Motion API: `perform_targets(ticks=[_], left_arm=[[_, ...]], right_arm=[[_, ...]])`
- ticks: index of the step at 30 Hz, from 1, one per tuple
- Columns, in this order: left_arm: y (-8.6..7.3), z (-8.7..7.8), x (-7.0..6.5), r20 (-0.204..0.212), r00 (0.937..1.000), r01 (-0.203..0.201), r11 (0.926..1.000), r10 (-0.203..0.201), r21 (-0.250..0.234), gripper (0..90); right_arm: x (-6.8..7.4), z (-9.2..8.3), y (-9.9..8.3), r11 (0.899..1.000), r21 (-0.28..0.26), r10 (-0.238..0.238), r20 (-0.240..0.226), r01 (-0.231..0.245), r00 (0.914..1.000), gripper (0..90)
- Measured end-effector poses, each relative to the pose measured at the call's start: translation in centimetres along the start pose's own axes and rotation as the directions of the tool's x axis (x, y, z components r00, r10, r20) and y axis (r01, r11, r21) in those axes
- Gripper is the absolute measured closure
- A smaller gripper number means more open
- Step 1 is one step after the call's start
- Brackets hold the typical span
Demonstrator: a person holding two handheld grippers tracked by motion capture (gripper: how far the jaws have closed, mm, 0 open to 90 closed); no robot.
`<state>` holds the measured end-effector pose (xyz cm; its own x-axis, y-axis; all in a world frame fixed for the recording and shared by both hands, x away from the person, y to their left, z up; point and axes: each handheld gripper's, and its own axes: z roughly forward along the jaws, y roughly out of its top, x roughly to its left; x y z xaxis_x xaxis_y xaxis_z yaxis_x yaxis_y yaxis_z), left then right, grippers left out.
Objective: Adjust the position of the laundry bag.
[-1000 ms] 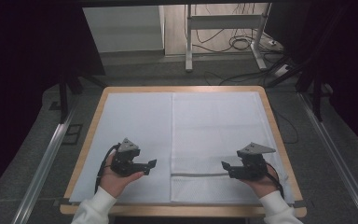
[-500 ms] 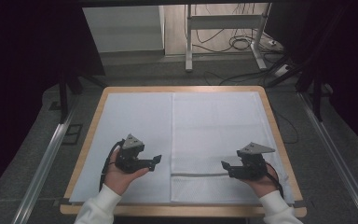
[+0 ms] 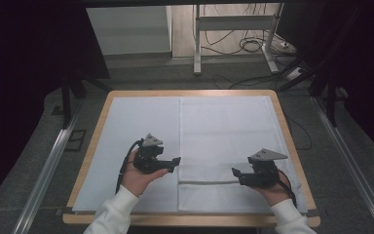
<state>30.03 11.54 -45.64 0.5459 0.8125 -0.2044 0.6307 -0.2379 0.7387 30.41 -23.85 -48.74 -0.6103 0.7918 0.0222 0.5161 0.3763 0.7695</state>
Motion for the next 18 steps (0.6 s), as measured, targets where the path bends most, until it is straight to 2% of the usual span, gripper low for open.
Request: perform_targets(ticks=[4,8,10,11,18], left_arm=[[0.0,0.7,-0.6,0.041,0.9992,-0.006,0.9999,0.006,0.016,22.1],[-0.4,1.4,-1.0,0.040,0.9991,-0.012,0.9993,0.011,0.034,22.1],[-0.6,1.8,-0.9,0.040,0.9992,-0.002,0.9992,0.000,0.041,21.9],[-0.8,2.1,-0.8,0.043,0.9985,0.034,0.9986,-0.035,0.040,21.2],[-1.2,2.8,-0.2,0.042,0.9957,0.080,0.9949,-0.082,0.062,24.2]], right_arm=[[0.1,0.0,0.0,1.000,-0.001,-0.007,-0.002,0.007,1.0000,22.8],[0.1,0.1,0.0,1.000,0.002,-0.008,-0.006,0.008,1.0000,22.8],[0.1,0.1,0.0,1.000,0.001,-0.007,-0.003,0.007,1.0000,22.8],[0.1,0.1,0.0,1.000,0.000,-0.007,-0.001,0.007,1.0000,22.8],[0.0,0.0,0.0,1.000,-0.007,-0.002,0.011,0.002,0.9999,22.8]])
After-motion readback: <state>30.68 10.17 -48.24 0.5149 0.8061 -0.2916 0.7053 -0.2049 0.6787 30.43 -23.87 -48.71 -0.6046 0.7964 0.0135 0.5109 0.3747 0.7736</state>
